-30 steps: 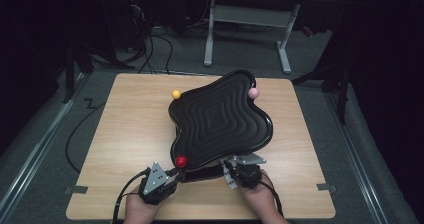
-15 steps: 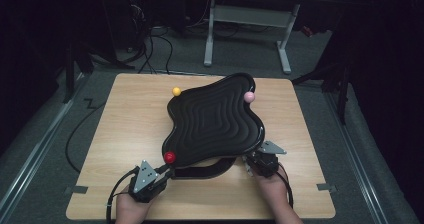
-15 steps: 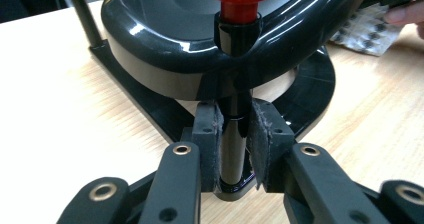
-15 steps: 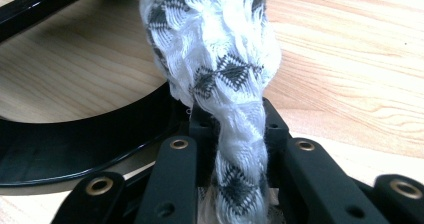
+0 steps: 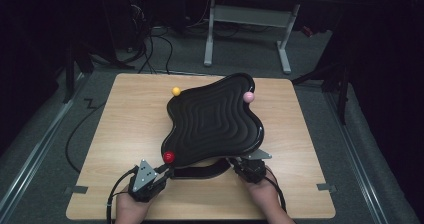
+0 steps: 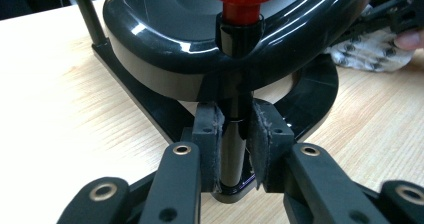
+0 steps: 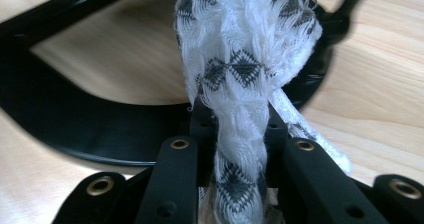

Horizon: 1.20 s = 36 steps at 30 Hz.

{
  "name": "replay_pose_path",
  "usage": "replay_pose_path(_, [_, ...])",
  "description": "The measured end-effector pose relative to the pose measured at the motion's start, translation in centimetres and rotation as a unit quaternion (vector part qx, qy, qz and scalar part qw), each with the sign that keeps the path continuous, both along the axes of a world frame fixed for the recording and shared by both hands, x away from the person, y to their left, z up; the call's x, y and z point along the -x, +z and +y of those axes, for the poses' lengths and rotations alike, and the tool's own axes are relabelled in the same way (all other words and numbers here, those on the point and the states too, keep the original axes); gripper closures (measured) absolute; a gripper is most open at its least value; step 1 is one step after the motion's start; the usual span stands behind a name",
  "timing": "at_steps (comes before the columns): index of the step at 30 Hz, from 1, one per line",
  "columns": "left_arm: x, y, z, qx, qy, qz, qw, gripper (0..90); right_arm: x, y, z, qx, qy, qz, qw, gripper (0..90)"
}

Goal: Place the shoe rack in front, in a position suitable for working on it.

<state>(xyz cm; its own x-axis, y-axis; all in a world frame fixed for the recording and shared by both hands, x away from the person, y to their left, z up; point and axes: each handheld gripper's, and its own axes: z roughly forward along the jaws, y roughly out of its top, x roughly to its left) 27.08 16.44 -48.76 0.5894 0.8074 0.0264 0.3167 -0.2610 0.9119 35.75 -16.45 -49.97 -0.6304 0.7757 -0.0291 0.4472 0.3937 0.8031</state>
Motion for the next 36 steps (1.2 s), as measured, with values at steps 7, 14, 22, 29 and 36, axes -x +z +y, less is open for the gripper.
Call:
replay_pose_path(7, [0.1, 0.0, -1.2, -0.002, -0.017, -0.001, 0.9998, 74.8, 1.7, -0.4, 2.4, 0.004, 0.046, 0.01, 0.9989, 76.2])
replay_pose_path(14, [0.4, -0.1, -2.1, -0.001, -0.03, -0.002, 0.9996, 74.8, 4.5, -0.5, 6.7, 0.015, 0.125, 0.002, 0.9921, 76.1])
replay_pose_path(22, [0.4, -0.1, -2.1, -0.002, -0.034, -0.002, 0.9994, 74.8, 6.0, -0.6, 8.5, 0.022, 0.158, -0.015, 0.987, 76.2])
replay_pose_path(29, [0.2, -0.1, -1.6, 0.0, -0.029, -0.002, 0.9996, 74.7, 4.4, -0.1, 4.6, 0.01, 0.114, -0.047, 0.9924, 76.3])
replay_pose_path(36, [0.2, -0.1, -0.2, 0.005, -0.008, 0.001, 1.0, 74.8, 1.7, 0.0, 0.8, 0.016, 0.043, -0.059, 0.9972, 76.5])
